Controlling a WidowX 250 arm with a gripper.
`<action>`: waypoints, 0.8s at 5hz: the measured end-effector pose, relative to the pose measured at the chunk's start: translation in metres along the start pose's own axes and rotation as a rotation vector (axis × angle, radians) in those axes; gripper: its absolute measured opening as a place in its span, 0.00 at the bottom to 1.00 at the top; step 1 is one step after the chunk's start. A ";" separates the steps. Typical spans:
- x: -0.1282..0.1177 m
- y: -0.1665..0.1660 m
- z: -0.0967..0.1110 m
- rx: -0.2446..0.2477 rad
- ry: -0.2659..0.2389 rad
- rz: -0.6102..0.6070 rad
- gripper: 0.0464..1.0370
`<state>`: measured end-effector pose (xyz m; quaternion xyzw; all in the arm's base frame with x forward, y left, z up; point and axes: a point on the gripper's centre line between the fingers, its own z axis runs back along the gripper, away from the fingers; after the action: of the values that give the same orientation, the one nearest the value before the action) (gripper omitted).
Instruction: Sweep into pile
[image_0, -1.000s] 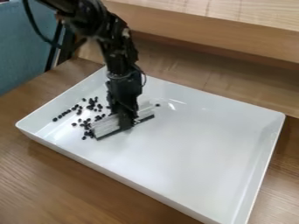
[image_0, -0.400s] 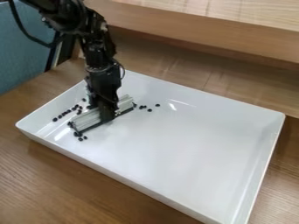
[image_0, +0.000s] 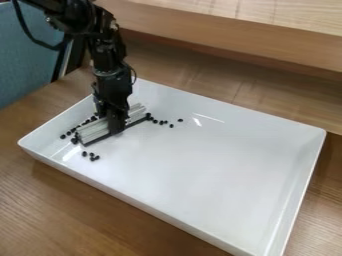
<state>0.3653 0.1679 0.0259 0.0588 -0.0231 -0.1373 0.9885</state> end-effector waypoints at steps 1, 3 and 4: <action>0.001 0.006 0.000 0.000 -0.003 0.016 0.35; -0.004 0.008 -0.005 -0.089 0.016 0.087 0.70; -0.010 -0.005 0.000 -0.165 0.024 0.126 0.93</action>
<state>0.3546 0.1662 0.0255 -0.0225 -0.0037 -0.0758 0.9969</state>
